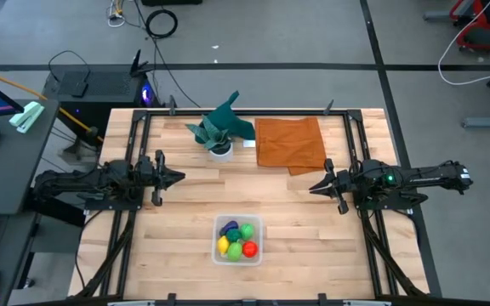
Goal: Pick and placing Produce into tupperware
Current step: Return to Home Position
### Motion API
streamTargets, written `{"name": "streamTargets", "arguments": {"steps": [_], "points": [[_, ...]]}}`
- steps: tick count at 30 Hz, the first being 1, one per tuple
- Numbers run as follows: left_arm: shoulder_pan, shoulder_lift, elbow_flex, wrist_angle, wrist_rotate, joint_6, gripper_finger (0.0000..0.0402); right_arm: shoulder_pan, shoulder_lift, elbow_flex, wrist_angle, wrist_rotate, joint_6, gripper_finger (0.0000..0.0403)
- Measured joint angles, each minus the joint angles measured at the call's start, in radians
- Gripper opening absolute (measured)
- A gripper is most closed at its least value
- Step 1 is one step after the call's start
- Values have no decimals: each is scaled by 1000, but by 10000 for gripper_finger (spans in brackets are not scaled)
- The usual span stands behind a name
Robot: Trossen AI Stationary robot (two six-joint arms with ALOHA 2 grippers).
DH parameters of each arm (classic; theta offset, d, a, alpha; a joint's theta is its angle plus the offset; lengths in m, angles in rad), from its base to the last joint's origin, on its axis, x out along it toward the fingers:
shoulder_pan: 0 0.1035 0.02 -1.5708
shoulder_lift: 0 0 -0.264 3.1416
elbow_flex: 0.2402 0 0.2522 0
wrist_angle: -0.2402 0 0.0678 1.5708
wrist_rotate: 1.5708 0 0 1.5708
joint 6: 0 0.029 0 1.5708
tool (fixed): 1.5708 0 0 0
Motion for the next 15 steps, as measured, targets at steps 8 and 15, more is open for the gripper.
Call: {"name": "streamTargets", "arguments": {"steps": [8,15], "points": [[0,0,0,0,0,0,28,0,0,0,0,-1,0,1],[0,0,0,0,0,0,38,0,0,0,0,-1,0,1]]}}
